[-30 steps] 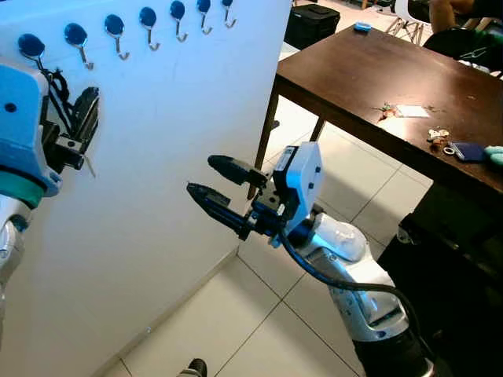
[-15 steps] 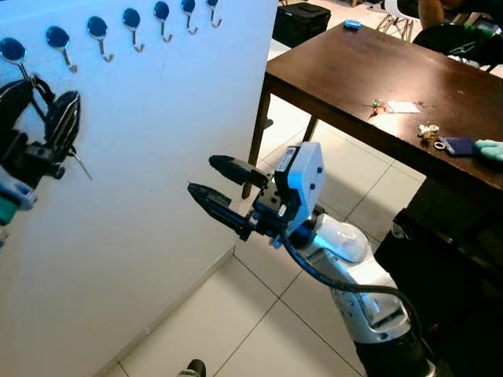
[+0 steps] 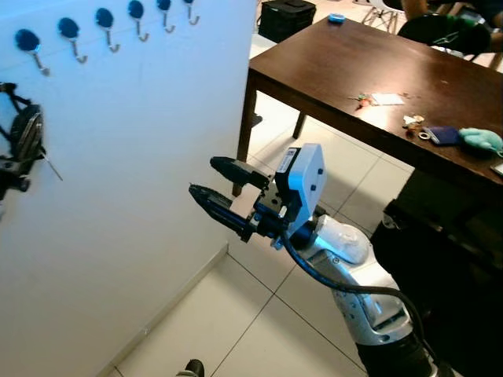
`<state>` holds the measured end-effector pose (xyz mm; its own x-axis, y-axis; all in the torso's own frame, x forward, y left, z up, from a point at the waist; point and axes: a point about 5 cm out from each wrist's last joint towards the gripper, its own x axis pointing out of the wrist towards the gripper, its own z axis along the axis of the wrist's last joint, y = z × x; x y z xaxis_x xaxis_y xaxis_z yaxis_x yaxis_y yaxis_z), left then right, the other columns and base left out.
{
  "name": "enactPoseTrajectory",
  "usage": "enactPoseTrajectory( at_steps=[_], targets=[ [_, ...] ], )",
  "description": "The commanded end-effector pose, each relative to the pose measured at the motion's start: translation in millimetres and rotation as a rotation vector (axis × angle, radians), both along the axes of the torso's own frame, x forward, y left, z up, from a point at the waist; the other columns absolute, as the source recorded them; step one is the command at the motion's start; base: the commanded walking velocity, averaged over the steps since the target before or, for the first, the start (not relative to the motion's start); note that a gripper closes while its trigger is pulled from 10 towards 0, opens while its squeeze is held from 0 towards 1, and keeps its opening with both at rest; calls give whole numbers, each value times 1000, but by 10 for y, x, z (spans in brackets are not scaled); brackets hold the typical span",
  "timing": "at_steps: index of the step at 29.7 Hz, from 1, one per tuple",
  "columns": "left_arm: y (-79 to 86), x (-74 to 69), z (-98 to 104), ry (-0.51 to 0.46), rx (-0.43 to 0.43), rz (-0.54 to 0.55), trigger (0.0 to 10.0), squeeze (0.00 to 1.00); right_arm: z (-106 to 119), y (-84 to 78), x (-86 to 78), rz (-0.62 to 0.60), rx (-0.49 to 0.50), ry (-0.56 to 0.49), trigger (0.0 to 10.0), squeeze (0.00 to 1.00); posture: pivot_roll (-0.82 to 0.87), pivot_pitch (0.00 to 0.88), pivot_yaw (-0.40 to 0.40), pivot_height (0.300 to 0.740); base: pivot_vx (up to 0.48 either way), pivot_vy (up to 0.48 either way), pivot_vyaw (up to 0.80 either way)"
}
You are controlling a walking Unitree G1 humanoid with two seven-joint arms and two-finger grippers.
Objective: Hang keys on a hook
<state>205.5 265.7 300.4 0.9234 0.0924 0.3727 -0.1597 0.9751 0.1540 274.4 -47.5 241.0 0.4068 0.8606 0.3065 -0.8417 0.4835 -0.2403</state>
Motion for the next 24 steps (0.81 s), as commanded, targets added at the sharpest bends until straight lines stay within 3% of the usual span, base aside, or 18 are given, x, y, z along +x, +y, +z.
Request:
enactPoseTrajectory(
  at_steps=[1, 4, 5, 8, 11, 13, 15, 17, 18, 24],
  targets=[
    [-2, -55, -36, 27, -40, -48, 10000, 0, 2, 13, -34, 13, -1, -1, 10000, 0, 38, 113, 34, 740, 0, 0, 0],
    [21, -81, -37, 24, -68, -57, 10000, 0, 0, 16, -34, 16, -1, 0, 10000, 0, 38, 114, 32, 740, 0, 0, 0],
    [112, -89, 21, -20, -76, 16, 10000, 0, 3, 22, -32, 20, -1, 0, 10000, 0, 40, 112, 29, 740, 0, 0, 0],
    [155, -84, 80, -45, -52, 64, 10000, 0, 5, 26, -31, 23, -2, -1, 10000, 0, 40, 112, 29, 740, 0, 0, 0],
    [93, -74, 42, -3, 18, 18, 10000, 0, 5, 29, -33, 25, -3, -2, 10000, 0, 39, 110, 28, 740, 0, 0, 0],
    [-12, -77, -67, 71, 86, -60, 10000, 0, 4, 32, -34, 26, -4, -3, 10000, 0, 38, 109, 33, 740, 0, 0, 0],
    [-60, -80, -109, 90, 96, -81, 10000, 0, 3, 32, -35, 24, -5, -3, 10000, 0, 35, 110, 36, 740, 0, 0, 0],
    [-96, -90, -125, 105, 70, -121, 10000, 0, 2, 32, -37, 23, -5, -2, 10000, 0, 34, 109, 36, 740, 0, 0, 0],
    [-198, -134, -150, 147, 23, -271, 10000, 0, -9, 27, -41, 20, -7, 1, 10000, 0, 37, 108, 35, 740, 0, 0, 0],
    [-334, -218, -161, 206, 35, -460, 10000, 0, -11, 32, -42, 22, -7, 1, 10000, 0, 43, 106, 35, 740, 0, 0, 0]
  ],
)
